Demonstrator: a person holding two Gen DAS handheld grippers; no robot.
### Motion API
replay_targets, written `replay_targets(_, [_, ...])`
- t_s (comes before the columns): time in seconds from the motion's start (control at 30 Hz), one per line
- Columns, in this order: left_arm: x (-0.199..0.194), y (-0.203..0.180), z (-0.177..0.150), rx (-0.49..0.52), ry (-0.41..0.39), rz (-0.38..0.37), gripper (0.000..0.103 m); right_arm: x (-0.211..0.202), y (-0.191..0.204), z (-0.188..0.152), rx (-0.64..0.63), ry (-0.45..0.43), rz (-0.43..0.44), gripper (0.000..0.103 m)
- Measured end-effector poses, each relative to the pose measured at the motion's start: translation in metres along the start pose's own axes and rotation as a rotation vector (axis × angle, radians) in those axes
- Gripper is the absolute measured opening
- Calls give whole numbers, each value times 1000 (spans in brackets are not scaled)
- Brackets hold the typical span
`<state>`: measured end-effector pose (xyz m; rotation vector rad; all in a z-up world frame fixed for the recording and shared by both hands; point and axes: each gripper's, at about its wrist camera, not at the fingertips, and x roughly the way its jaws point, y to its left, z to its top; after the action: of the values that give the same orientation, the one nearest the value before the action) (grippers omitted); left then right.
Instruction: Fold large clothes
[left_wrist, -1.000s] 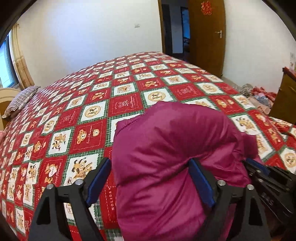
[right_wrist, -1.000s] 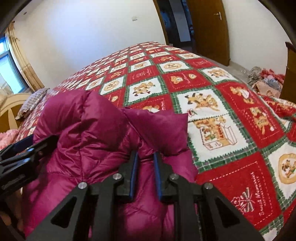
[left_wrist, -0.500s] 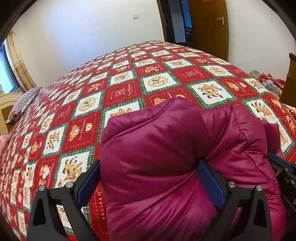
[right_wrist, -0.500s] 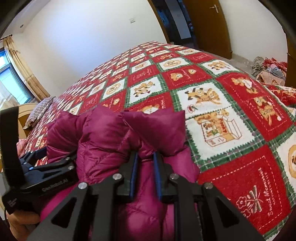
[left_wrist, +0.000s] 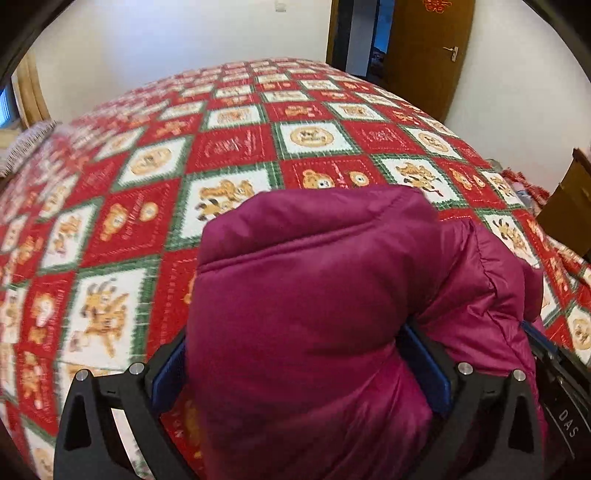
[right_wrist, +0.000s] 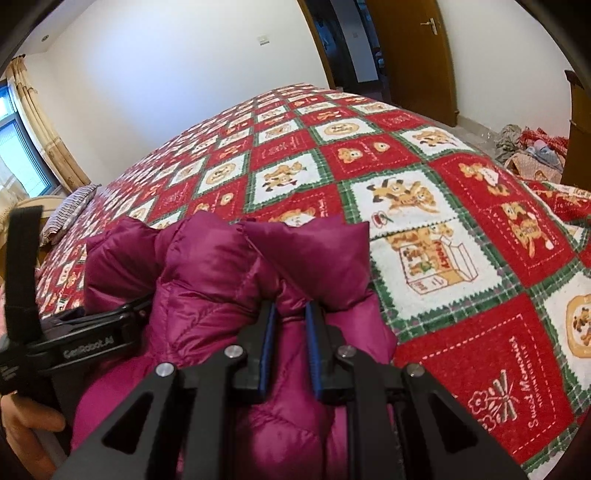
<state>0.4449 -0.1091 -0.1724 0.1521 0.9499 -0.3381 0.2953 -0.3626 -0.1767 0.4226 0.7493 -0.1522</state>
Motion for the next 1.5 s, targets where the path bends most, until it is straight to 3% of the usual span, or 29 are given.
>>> replay_targets(0.07, [-12, 4, -5, 3, -10, 4, 102, 0, 3, -1, -15, -3, -17, 18])
replay_targets(0.27, [-62, 46, -37, -128, -82, -68, 102, 1, 3, 0, -22, -4, -26, 18])
replay_targets(0.43, [-78, 71, -62, -232, -119, -99, 102, 1, 2, 0, -18, -9, -27, 18])
replay_targets(0.57, [-54, 74, -78, -363, -49, -208, 102, 0, 2, 0, -14, -12, -24, 18])
replay_targets(0.8, [-44, 67, -70, -287, -73, -210, 102, -2, -2, -1, 11, -19, 10, 18])
replay_targets(0.97, [-45, 71, -74, -257, -103, -231, 102, -15, -32, -2, 165, -4, 187, 23])
replay_targets(1.0, [-45, 72, -75, -261, -106, -237, 102, -20, -40, -4, 202, 1, 219, 27])
replay_targets(1.07, [-45, 73, -77, -264, -114, -243, 102, -40, -55, -9, 268, -13, 260, 48])
replay_targets(1.13, [-46, 74, -79, -271, -121, -249, 102, -60, -59, -14, 265, -45, 241, 87])
replay_targets(1.23, [-47, 75, -80, -278, -129, -260, 102, -81, -62, -21, 228, -75, 217, 90])
replay_targets(1.4, [-50, 76, -84, -285, -138, -283, 102, -53, -49, -30, 157, 50, 236, 89])
replay_targets(1.5, [-53, 78, -88, -296, -151, -312, 102, -48, -37, -31, 96, 39, 211, 89])
